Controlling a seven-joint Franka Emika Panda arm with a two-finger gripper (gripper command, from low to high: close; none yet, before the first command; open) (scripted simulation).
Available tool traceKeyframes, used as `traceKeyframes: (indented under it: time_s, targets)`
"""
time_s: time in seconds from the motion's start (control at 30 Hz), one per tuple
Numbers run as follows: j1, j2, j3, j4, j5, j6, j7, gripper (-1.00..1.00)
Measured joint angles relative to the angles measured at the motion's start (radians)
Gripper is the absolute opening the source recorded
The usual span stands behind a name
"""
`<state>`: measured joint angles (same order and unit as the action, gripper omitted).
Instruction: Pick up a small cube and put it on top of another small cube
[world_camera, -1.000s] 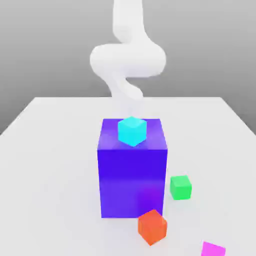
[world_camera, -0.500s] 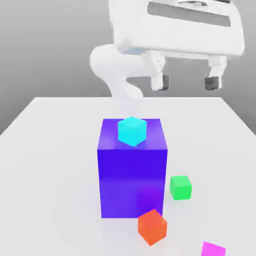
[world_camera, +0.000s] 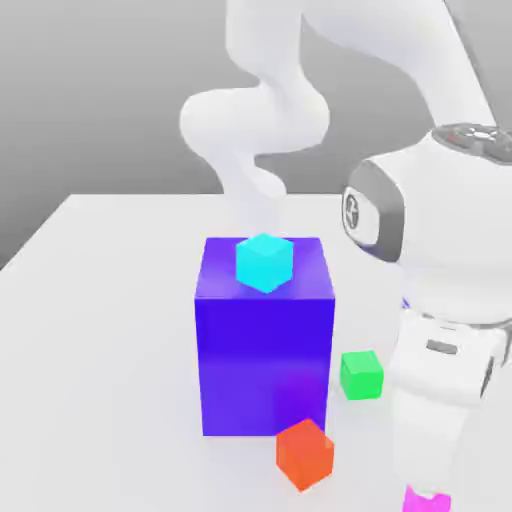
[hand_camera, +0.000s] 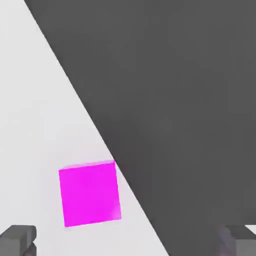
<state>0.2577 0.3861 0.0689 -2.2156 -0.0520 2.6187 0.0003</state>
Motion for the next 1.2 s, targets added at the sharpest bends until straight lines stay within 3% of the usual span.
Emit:
traceKeyframes:
  time_s: [0.13, 0.17, 0.4, 0.57, 0.87, 1.2]
  targets:
    - [0.013, 0.145, -0.010, 0.028, -0.021, 0.100, -0.003, 0.00]
    - [0.015, 0.167, -0.012, 0.033, -0.024, 0.117, -0.002, -1.00]
    - [0.015, 0.166, -0.011, 0.033, -0.024, 0.114, -0.002, -1.00]
    - [0.006, 0.009, 0.004, -0.020, -0.016, 0.009, -0.029, -1.00]
    - [0.012, -0.296, 0.045, -0.336, -0.079, 0.022, -0.274, -1.00]
    - [0.152, -0.626, 0.021, -0.702, 0.074, 0.059, -0.712, -1.00]
